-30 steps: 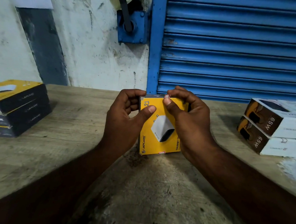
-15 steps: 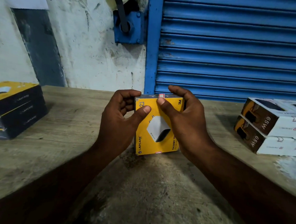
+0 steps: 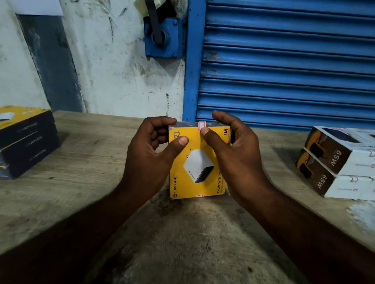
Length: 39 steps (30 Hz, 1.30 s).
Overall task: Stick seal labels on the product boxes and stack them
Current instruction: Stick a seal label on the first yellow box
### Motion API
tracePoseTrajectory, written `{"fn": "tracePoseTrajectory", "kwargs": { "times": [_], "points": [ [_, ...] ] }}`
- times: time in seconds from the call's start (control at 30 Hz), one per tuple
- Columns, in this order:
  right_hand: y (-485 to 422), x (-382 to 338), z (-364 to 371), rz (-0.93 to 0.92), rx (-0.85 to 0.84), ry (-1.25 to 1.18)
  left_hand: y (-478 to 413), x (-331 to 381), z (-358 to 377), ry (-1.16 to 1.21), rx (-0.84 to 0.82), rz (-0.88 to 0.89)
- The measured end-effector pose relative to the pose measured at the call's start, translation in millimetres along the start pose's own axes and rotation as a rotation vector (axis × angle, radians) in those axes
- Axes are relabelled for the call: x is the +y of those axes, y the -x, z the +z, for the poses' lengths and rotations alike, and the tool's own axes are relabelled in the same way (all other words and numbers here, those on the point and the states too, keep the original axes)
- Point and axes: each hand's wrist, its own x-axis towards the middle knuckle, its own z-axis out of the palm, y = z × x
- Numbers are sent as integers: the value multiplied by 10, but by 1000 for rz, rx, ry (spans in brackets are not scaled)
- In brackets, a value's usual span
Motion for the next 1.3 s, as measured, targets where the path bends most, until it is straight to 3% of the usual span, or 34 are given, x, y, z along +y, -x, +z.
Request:
{"fn": "tracePoseTrajectory", "kwargs": {
  "times": [1.3],
  "points": [
    [-6, 19, 23, 53, 2, -16, 2, 27, 27, 5, 13, -4]
  ]
}}
